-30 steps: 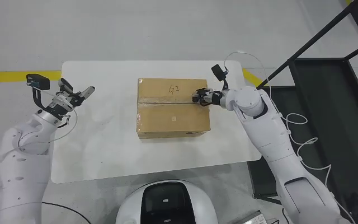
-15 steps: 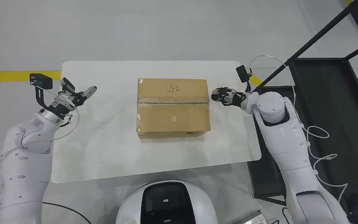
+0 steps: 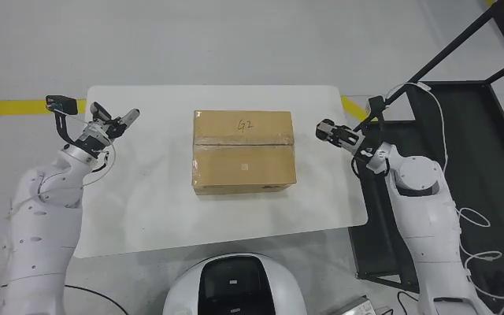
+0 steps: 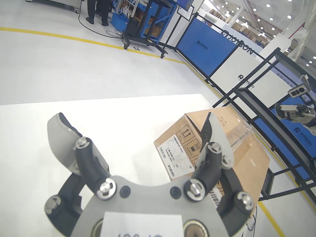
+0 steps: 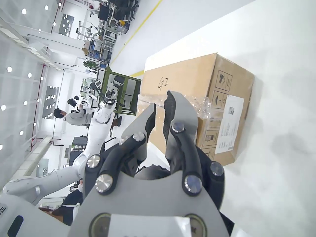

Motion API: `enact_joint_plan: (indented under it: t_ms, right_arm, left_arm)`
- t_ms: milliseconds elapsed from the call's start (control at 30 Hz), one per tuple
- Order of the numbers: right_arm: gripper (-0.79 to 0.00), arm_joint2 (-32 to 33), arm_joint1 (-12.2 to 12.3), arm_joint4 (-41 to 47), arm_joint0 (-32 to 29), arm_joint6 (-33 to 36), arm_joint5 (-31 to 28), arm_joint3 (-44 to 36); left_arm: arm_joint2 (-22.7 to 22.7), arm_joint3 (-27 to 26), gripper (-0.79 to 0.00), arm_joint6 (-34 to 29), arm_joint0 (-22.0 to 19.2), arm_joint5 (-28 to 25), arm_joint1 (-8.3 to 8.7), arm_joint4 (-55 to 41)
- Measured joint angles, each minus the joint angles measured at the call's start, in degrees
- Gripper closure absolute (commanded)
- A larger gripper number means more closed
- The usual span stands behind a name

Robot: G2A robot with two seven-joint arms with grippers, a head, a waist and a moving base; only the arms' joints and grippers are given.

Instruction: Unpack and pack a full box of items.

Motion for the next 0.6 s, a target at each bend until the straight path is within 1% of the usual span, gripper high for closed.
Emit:
enact_joint_plan:
  t_ms: [33, 67, 133, 167, 267, 367, 467, 600]
  right_arm:
    - [-0.221, -0.03, 0.0, -0.05, 0.03, 0.01, 0.07, 0.0]
    - [-0.303, -0.05, 0.0, -0.09, 0.04, 0.01, 0.12, 0.0]
    - [-0.412, -0.05, 0.0, -0.11, 0.05, 0.01, 0.13, -0.01]
    - [-0.481, -0.05, 0.0, -0.11, 0.05, 0.01, 0.13, -0.01]
    - [-0.616, -0.05, 0.0, -0.11, 0.04, 0.01, 0.12, -0.01]
    - [-0.724, -0.05, 0.0, -0.11, 0.04, 0.01, 0.12, -0.01]
    - [-0.774, -0.05, 0.0, -0.1, 0.04, 0.01, 0.12, -0.01]
    - [-0.784, -0.05, 0.0, -0.1, 0.04, 0.01, 0.12, -0.01]
  left_arm:
    - [-0.01, 0.0, -0.785, -0.01, 0.0, 0.04, 0.01, -0.07]
    - [-0.01, 0.0, -0.785, -0.02, 0.01, 0.05, 0.01, -0.09]
    - [-0.01, 0.0, -0.784, -0.02, 0.01, 0.05, 0.01, -0.08]
    - [-0.01, 0.0, -0.785, -0.01, 0.01, 0.04, 0.01, -0.07]
    - [-0.01, -0.01, -0.784, -0.01, 0.01, 0.04, 0.01, -0.06]
    - [0.0, -0.01, -0.784, -0.01, 0.01, 0.03, 0.01, -0.06]
    - [0.0, -0.01, -0.784, -0.01, 0.01, 0.03, 0.01, -0.06]
    - [0.0, -0.01, -0.784, -0.01, 0.01, 0.03, 0.01, -0.06]
